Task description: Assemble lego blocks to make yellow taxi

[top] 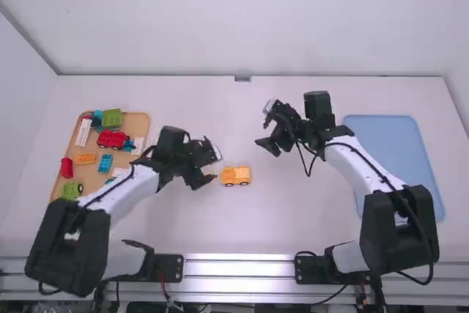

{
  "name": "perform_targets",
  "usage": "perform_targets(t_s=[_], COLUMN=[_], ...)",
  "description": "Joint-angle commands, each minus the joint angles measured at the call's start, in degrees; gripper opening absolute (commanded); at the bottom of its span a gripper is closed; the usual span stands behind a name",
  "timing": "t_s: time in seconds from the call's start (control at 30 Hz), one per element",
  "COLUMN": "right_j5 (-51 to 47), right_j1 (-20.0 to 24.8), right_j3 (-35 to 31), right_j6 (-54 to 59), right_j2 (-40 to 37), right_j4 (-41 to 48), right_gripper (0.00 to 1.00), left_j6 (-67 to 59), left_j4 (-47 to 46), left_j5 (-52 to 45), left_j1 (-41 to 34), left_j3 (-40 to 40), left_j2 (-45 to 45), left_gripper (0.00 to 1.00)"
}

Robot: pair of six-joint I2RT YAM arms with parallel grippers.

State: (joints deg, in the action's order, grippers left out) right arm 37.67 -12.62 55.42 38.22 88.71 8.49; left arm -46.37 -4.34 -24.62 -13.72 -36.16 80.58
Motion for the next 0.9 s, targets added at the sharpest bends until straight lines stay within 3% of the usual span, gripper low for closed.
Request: perform_targets(t_s=[0.0, 0.17, 0.4, 0.5, 0.73, 0.87], right_j5=[2.6, 2.6, 2.6, 3.0, 2.7, 2.2], right_j1=[0.7, 1.1, 1.0, 0.4, -1.2, -2.1], right_j3=[-0.7, -0.7, -0.8, -0.8, -0.8, -0.8], right_j6=[1.1, 2.2, 2.8, 2.8, 2.8, 2.8], right_j2=[-1.0, -1.0, -1.0, -1.0, -1.0, -1.0], right_j4=[-0.1, -0.3, -1.3, -2.3, -2.4, -2.5], right_gripper=[0.99, 0.99, 0.99, 0.98, 0.99, 0.98], left_j6=[-6.5, -4.0, -11.5, -10.9, -3.0, -0.4], left_j4=[1.5, 11.4, 13.5, 17.8, 38.1, 45.3], left_j5=[-9.3, -18.7, -35.6, -35.1, -32.3, -31.5], left_j1=[0.4, 6.3, 17.4, 17.8, 17.9, 17.8], left_j3=[0.4, 3.8, 10.0, 12.9, 18.3, 19.4], left_j2=[4.0, 8.9, 9.1, 10.1, 17.4, 21.7], left_gripper=[0.82, 0.84, 0.90, 0.89, 0.87, 0.80])
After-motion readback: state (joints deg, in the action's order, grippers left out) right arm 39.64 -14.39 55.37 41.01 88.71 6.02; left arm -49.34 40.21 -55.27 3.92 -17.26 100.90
